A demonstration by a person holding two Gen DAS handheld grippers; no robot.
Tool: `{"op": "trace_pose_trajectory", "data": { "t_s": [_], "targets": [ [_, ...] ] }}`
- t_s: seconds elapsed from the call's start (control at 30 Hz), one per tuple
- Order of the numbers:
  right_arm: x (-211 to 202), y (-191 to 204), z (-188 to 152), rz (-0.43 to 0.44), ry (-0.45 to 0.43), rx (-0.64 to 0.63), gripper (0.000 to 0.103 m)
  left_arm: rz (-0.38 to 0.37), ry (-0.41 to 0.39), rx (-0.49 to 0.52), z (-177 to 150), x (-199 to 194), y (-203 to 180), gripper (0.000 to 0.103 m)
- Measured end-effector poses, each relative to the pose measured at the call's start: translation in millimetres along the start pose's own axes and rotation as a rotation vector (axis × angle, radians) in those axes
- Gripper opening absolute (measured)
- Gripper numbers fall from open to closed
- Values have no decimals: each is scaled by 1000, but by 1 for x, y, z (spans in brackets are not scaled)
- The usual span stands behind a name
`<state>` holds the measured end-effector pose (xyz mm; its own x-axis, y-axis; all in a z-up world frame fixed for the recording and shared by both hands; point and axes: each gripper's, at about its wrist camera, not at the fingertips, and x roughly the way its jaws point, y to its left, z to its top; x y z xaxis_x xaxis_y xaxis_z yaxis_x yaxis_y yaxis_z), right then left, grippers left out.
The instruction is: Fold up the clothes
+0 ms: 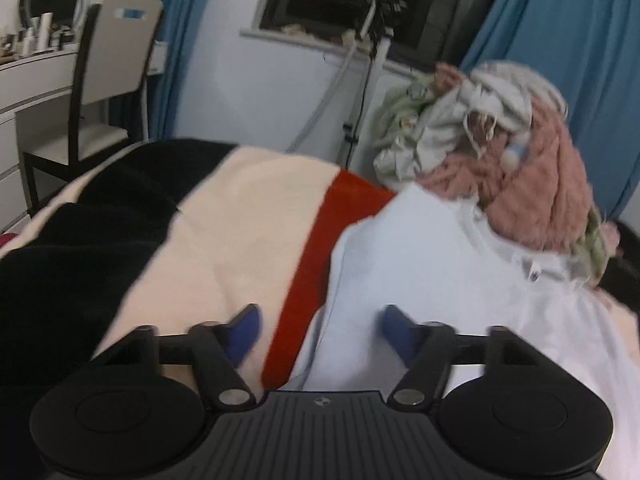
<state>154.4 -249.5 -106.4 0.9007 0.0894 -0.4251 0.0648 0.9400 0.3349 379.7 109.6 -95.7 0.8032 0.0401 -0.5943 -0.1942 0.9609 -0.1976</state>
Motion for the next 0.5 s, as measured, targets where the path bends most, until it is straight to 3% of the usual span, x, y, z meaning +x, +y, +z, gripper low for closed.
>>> {"op": "trace_pose_trajectory", "data": {
  "t_s": [0.1,0.13,0.27,0.43,0.5],
  "targets": [
    [8,-4,2,-4,9,39,103,72,0,161,6,14,-24,25],
    [9,-5,3,-5,9,46,103,106,3,244,8,17,-37,5],
    [12,-9,6,-6,7,74,103,195,-20,451,8,16,-86,3],
    [6,-18,10,-3,-5,133,103,102,-128,817,-37,12,-176,3],
    [7,-24,9,5,19,177,103,50,-98,872,-61,22,-204,3]
  ]
}}
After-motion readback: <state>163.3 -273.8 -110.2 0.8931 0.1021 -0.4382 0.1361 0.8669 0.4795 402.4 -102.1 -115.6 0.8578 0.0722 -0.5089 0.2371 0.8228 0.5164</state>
